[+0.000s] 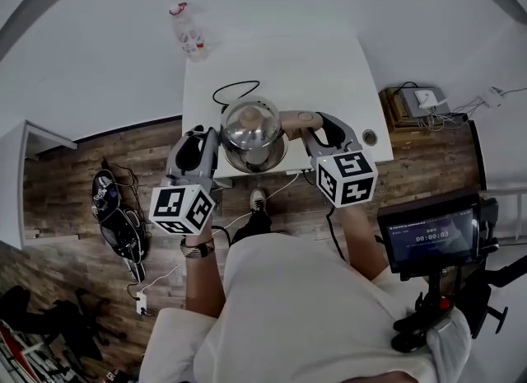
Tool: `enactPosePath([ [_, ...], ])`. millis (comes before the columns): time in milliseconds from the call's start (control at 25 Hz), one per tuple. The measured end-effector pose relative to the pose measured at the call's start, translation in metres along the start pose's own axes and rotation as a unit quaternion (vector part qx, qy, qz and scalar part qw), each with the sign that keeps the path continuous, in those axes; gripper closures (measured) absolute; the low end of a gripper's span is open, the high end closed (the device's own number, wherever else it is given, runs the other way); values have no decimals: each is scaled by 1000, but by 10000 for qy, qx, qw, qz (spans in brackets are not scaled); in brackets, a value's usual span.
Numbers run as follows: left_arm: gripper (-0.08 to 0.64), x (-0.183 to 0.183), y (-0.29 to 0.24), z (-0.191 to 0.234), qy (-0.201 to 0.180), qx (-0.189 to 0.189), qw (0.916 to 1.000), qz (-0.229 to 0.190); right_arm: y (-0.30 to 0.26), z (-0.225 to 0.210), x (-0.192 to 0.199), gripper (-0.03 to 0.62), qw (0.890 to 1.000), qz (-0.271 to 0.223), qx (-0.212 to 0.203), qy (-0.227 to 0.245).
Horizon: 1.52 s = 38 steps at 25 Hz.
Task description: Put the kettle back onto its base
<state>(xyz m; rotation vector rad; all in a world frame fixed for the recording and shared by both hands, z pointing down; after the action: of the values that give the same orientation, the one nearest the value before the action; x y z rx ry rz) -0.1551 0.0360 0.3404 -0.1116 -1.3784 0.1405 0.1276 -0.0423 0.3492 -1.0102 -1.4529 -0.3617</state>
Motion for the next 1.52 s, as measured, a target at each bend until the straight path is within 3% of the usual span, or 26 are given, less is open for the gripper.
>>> enactPosePath([
  [280, 457, 13, -13, 3, -100, 99, 9999, 32, -6, -6, 14, 449, 9999, 0, 92, 76],
  [480, 456, 27, -68, 34, -95, 186, 9993, 308, -60, -29, 17, 449, 9995, 209, 218, 61],
  [760, 457, 43, -75, 32, -169, 250, 9977, 607, -62, -36, 33, 449, 9988, 405, 253, 65],
  [960, 457, 68, -131, 71, -146, 228, 9947, 989, -128, -58, 50, 451, 9966, 772, 263, -110],
  [1520, 457, 103, -136, 67, -254, 323, 9863, 1597, -127, -64, 85, 451, 9909, 1284, 365, -185],
])
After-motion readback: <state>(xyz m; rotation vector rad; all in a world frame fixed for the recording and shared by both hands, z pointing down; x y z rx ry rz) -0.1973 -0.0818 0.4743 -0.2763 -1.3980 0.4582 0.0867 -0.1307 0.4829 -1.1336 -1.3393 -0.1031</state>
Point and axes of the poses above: the fingertips, and each gripper's own axes: y backward along the fingers, z to its left, x out of its underside, the point moved 10 cm from there along y, backward along the fingers, and after that the axes turned 14 degrees about -x, right-handed, at the moved point
